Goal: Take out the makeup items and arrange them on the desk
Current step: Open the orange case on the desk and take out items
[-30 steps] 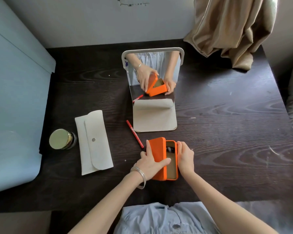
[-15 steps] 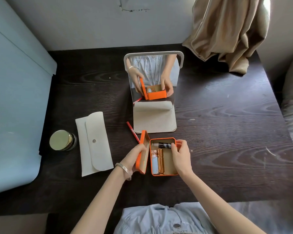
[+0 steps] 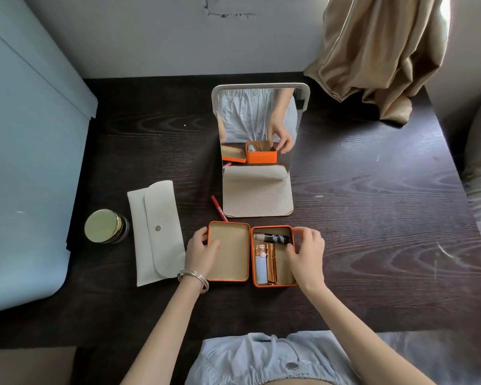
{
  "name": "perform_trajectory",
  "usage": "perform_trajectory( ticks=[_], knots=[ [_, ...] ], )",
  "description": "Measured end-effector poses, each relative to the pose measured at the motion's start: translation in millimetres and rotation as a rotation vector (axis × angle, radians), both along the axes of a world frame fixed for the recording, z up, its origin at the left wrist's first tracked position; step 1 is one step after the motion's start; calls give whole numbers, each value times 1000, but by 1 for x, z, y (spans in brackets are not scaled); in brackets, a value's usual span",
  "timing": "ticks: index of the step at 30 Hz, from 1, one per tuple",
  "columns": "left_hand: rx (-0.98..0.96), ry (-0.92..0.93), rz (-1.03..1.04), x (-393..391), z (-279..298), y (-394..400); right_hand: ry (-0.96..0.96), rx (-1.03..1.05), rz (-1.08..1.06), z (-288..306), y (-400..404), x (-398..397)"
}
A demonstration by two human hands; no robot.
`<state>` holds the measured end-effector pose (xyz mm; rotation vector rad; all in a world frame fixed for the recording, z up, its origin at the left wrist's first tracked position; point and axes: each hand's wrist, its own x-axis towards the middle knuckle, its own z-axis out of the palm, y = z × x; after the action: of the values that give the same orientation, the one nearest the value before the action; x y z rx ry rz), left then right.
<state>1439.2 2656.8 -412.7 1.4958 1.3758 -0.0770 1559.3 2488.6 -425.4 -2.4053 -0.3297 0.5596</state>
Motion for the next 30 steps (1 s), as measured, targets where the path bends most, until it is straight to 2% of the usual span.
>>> perform_trajectory(
  ticks=[3, 5, 7, 11, 15, 19, 21, 24, 26, 28, 30],
  knots=[
    [193, 17, -74, 0, -1, -5, -182, -53, 172, 2, -4, -1],
    [380, -50, -134, 1, 1, -12, -257, -147, 267, 0, -3, -1],
    [534, -129, -211, 5, 4, -21, -244, -273, 327, -2, 0, 1],
    [632, -203, -406, 19, 7, -35, -253, -427, 415, -6, 7, 7],
    [686, -237, -580, 34, 1, -44, -313, -360, 445, -7, 10, 15],
    [749, -245, -729, 47, -1, -48, -325, -137, 426, 3, 6, 17],
    [746, -248, -743, 52, -1, -49, -270, 4, 416, 11, 5, 18],
    [675, -246, -707, 56, 2, -47, -80, 226, 329, 27, 10, 18],
    [567, -218, -660, 58, 4, -45, 34, 273, 261, 32, 13, 17],
    [443, -202, -558, 57, 6, -43, 130, 155, 255, 32, 16, 17],
    [256, -239, -377, 53, 6, -39, 200, -109, 368, 29, 18, 17]
  ],
)
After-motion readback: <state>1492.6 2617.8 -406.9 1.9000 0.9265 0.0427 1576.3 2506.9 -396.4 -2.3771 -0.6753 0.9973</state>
